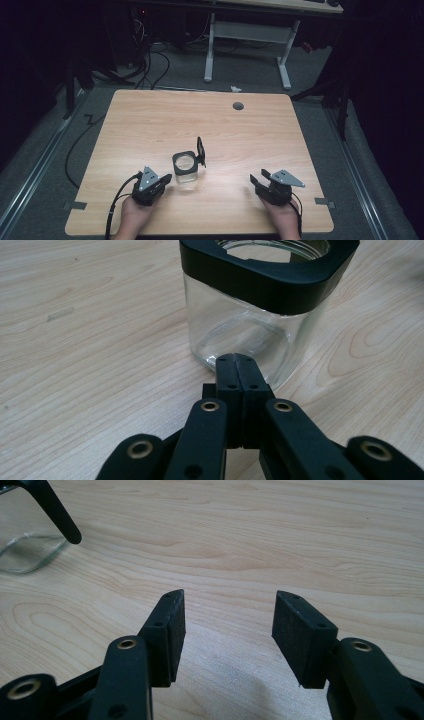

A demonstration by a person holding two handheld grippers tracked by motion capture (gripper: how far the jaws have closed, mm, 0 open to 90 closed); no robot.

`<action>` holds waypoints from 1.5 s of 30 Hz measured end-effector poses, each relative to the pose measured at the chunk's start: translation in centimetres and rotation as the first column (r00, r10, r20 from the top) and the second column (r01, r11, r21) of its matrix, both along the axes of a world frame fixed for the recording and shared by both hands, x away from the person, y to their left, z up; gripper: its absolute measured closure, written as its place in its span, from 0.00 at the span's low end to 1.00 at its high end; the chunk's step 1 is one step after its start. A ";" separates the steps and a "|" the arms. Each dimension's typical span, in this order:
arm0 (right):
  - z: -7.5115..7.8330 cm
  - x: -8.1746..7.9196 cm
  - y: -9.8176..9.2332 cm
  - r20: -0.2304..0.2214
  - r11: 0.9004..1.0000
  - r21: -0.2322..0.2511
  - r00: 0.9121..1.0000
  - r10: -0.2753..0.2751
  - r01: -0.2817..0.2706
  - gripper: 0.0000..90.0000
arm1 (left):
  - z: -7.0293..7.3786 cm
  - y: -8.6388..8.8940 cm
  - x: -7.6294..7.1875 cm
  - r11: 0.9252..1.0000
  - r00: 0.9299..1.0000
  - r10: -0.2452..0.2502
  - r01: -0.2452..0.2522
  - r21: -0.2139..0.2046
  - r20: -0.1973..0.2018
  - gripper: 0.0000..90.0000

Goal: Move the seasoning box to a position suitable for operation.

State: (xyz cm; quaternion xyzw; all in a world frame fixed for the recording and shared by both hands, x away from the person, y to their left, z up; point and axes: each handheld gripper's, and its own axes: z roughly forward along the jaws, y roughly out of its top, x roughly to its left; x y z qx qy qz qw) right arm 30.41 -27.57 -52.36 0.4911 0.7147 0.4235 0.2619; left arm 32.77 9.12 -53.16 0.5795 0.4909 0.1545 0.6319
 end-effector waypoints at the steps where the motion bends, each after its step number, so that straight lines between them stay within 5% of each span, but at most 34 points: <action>1: 0.0 0.0 0.0 0.000 1.000 -0.001 1.000 0.001 -0.001 0.53 | 0.0 -0.1 0.0 1.000 1.000 0.001 -0.001 0.000 -0.001 1.00; 31: 0.2 -0.2 -0.4 0.021 1.000 0.016 1.000 -0.003 0.003 0.53 | 0.3 -3.4 -0.8 0.998 0.998 -0.055 0.055 0.042 -0.002 1.00; 45: 0.2 -0.2 -0.7 0.021 1.000 0.024 1.000 -0.004 0.004 0.53 | 0.7 -8.5 -0.3 0.989 0.991 -0.135 0.135 0.052 -0.008 1.00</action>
